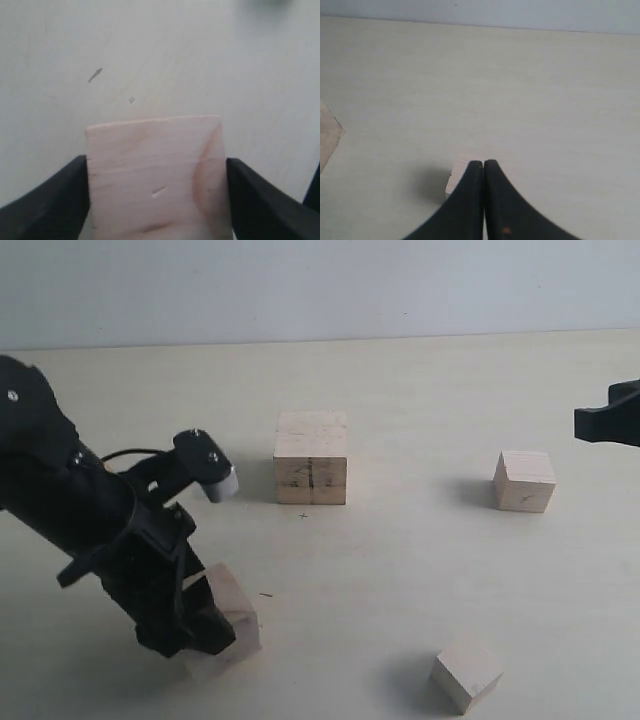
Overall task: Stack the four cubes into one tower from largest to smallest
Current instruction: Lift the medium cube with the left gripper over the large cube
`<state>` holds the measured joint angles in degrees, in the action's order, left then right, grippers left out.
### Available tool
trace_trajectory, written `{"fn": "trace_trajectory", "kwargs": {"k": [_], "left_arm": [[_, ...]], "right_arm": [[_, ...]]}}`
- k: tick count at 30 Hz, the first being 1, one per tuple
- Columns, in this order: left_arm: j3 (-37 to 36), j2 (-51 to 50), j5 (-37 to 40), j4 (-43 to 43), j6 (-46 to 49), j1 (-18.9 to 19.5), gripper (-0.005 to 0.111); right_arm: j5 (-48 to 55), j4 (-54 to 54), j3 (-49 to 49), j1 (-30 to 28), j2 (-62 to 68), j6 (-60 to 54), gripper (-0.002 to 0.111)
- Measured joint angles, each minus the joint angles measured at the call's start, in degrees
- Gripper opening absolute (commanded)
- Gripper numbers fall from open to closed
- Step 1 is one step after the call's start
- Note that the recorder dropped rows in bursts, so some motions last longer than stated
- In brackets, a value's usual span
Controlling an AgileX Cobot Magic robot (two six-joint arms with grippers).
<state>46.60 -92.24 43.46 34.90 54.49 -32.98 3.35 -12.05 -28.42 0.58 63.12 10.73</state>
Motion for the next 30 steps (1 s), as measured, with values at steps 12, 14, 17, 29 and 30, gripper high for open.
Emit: {"fn": "trace_trajectory", "kwargs": {"k": [12, 14, 17, 29, 30], "left_arm": [[26.53, 8.1, 6.99, -15.11, 21.8, 0.0, 0.0], [28.55, 6.44, 6.31, -12.75, 31.41, 0.0, 0.0], [31.23, 1.9, 5.42, -6.22, 39.36, 0.0, 0.0], [55.14, -20.67, 16.2, 5.17, 23.59, 9.22, 0.0], [56.39, -21.99, 17.89, 3.02, 22.81, 10.06, 0.0]], "right_arm": [[0.13, 6.84, 0.0, 0.0, 1.94, 0.0, 0.0], [1.06, 7.26, 0.0, 0.0, 2.76, 0.0, 0.0], [5.0, 7.63, 0.0, 0.0, 3.43, 0.04, 0.0], [13.86, 9.61, 0.0, 0.0, 3.5, 0.13, 0.0], [13.86, 10.42, 0.0, 0.0, 3.5, 0.13, 0.0]]}}
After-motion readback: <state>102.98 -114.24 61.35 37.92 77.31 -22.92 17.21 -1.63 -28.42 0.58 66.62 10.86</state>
